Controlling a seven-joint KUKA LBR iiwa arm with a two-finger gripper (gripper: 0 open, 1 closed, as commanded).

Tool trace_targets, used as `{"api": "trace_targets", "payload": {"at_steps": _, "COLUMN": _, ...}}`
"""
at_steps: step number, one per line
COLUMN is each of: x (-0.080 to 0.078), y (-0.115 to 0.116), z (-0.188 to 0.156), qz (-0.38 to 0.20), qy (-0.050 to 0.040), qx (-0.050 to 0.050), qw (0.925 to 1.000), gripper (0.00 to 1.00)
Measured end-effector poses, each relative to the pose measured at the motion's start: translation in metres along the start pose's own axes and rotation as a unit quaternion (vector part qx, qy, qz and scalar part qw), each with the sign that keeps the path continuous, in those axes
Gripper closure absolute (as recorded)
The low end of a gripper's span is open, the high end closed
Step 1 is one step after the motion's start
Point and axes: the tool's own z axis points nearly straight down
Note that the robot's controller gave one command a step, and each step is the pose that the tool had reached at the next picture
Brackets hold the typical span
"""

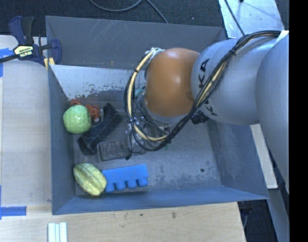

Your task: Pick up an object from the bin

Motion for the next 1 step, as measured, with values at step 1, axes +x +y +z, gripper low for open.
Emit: {"api": "trace_targets", "payload": {"at_steps": 1, "x": -0.0001, "y": 0.0000, "z": -0.0118, "qz": 0.000, "qy": 0.0003, "qx": 0.000, "qw": 1.0000, "gripper": 1.00}}
